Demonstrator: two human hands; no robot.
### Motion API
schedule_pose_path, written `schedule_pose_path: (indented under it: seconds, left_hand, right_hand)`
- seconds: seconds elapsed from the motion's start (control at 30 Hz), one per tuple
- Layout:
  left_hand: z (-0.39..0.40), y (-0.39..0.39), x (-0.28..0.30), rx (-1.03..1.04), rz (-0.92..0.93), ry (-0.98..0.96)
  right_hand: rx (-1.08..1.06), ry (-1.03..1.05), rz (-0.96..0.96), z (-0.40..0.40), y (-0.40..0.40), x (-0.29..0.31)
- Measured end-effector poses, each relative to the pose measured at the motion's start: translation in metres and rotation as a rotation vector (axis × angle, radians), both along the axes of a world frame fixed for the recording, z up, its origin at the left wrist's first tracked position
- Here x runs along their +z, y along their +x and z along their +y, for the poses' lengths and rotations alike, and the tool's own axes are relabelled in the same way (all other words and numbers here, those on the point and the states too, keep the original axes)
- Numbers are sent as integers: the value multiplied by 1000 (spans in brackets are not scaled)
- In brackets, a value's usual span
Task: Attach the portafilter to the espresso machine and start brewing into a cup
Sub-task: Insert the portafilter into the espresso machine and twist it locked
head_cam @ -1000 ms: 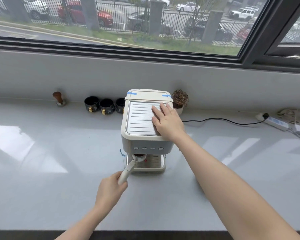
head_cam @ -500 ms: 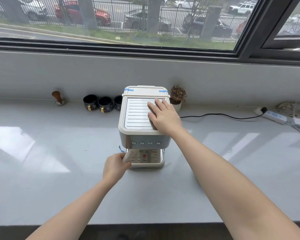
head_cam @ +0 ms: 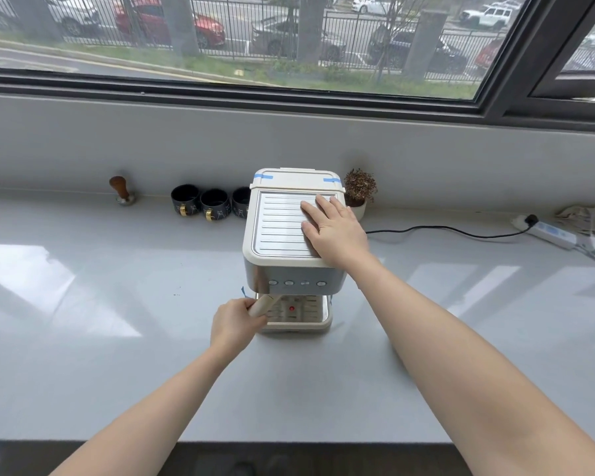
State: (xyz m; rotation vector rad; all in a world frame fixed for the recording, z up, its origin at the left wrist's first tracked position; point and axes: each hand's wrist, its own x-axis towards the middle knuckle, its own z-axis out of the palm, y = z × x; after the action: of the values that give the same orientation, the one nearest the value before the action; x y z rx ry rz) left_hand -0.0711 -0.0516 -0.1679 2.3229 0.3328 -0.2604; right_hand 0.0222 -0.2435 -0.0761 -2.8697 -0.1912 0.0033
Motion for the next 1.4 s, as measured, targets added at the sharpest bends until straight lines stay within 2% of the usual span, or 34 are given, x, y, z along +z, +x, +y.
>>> schedule_pose_path:
  seconds: [0.23, 0.6, 0.8, 1.03, 1.4]
  left_hand:
    - [-16, -11, -6, 63, -20, -20]
    - [22, 15, -2, -73, 10, -53]
    - [0, 4, -3, 53, 19, -83]
    - [12, 10, 0, 2, 26, -101]
    - [-31, -14, -1, 162, 8, -70]
  right_hand:
    - [-12, 0, -1, 1, 2, -3]
    - [-10, 12, -5, 1, 1, -3]
    - [-21, 19, -4, 2, 0, -2]
    - [-52, 85, 25, 2, -6, 5]
    - [-74, 118, 17, 3, -7, 5]
